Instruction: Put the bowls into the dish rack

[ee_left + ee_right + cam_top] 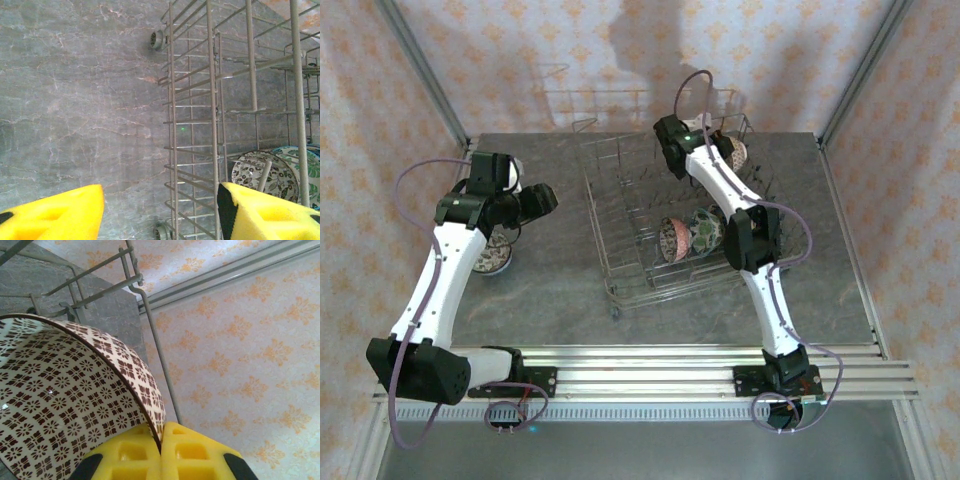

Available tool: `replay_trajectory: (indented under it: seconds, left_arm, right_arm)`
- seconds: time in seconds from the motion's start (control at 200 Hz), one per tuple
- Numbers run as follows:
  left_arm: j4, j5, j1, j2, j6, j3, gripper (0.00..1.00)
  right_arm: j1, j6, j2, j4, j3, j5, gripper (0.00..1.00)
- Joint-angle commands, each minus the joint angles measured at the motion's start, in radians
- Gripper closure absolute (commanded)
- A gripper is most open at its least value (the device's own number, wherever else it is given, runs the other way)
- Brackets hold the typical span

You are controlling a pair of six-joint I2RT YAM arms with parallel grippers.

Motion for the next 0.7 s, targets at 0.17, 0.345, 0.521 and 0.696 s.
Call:
replay_trajectory:
  seconds: [0.17, 0.345, 0.521, 0.696]
  left_arm:
    - [-0.017, 0.027, 0.01, -0.042, 0.016, -0.032, 0.37]
    - [-0.031, 0.019, 0.011, -0.045, 0.024, -0.029, 0.37]
    - [-0.045, 0.005, 0.011, -0.044, 0.015, -0.038, 0.37]
    - [-0.05, 0.001, 0.011, -0.037, 0.014, -0.045, 0.37]
  right_arm:
    - [0.031, -0.036, 0.049, -0.005, 0.075, 0.046, 0.92]
    - [0.035, -0.032, 0.066, -0.024, 0.076, 0.029, 0.84]
    - [0.036, -0.006, 0.068, -0.051, 0.075, -0.002, 0.74]
    - [0.037, 0.007, 0.076, -0.058, 0.074, -0.052, 0.64]
